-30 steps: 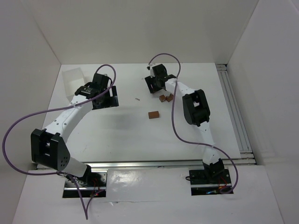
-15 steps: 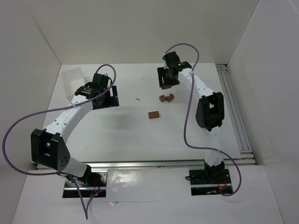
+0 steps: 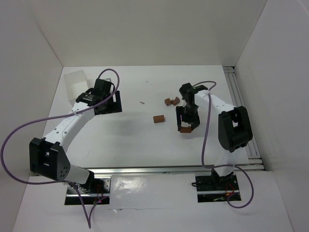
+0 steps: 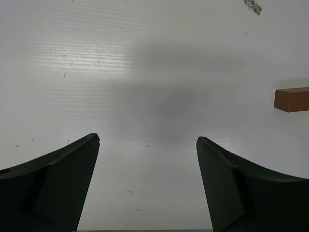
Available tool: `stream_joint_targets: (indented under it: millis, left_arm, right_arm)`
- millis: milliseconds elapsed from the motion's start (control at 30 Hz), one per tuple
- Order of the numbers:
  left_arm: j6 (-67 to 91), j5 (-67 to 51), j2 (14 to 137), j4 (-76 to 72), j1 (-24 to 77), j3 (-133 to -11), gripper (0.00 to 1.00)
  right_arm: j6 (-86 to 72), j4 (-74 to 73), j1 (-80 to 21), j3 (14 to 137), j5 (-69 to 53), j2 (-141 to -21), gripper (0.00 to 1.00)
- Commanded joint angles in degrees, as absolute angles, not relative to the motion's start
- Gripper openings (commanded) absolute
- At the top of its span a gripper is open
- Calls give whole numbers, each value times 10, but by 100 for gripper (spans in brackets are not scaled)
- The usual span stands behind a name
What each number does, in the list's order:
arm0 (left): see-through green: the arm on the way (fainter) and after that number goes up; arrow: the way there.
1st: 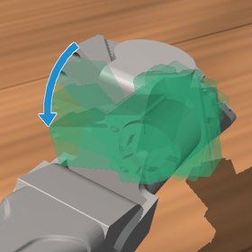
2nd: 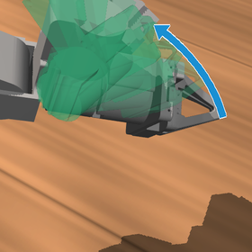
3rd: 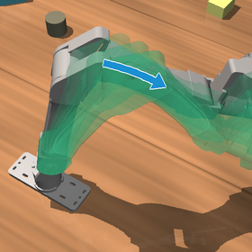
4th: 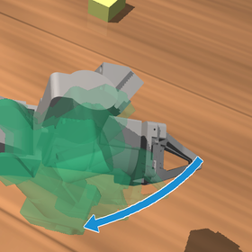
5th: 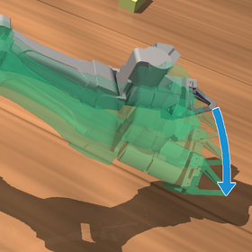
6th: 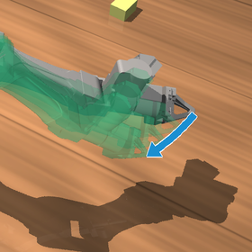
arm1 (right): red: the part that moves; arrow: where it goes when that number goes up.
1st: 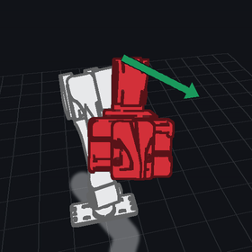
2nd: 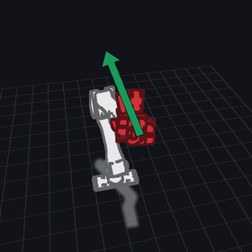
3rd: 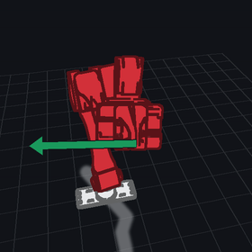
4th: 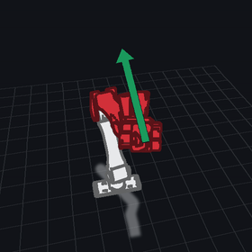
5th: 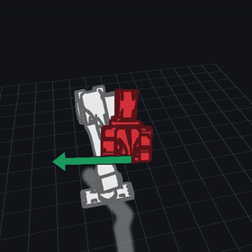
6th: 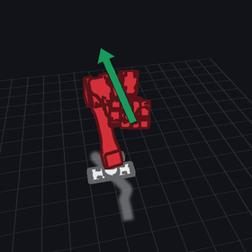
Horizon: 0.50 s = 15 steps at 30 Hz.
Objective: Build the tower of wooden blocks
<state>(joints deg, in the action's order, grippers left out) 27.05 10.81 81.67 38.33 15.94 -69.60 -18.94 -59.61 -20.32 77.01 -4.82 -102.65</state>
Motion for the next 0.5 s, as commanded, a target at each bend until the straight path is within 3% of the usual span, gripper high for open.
stream_joint_targets:
  millis: [0, 467]
  left_arm:
    - [264, 113, 796, 369, 167, -688, 94]
    - [264, 137, 779, 380, 167, -682, 94]
  right_arm:
    - [-206, -643, -211, 768, -89, -1027, 59]
    - [-217, -631, -221, 789, -39, -1126, 61]
